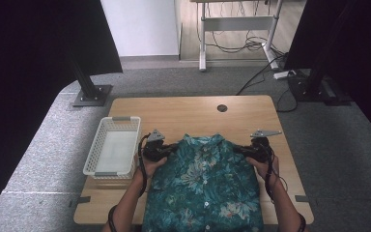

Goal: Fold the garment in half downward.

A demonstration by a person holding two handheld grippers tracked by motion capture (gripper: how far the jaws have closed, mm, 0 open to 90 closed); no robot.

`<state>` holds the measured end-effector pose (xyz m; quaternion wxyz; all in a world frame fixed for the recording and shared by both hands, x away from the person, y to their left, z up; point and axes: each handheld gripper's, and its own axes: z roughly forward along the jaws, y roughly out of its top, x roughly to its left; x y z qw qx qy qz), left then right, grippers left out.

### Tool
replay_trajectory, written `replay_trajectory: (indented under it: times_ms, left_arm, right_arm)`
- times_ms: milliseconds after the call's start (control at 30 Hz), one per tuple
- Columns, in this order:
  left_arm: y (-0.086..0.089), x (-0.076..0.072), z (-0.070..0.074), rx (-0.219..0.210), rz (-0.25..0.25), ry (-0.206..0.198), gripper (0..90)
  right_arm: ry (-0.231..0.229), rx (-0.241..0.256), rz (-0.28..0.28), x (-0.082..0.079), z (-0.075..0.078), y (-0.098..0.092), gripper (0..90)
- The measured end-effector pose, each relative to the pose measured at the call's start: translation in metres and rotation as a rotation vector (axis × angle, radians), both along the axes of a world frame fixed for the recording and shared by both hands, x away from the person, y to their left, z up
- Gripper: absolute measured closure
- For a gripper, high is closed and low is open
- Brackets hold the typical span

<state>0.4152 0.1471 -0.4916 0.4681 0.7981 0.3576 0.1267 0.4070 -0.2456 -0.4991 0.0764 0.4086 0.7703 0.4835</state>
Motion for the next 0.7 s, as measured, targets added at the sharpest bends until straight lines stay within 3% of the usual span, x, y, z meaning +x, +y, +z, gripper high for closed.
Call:
replay_trajectory:
  times_ms: [700]
  left_arm:
    - [-0.002,0.018,0.023,0.007,0.060,-0.050,87.6]
  right_arm:
    - [-0.039,-0.009,-0.059,0.020,0.023,0.013,88.8]
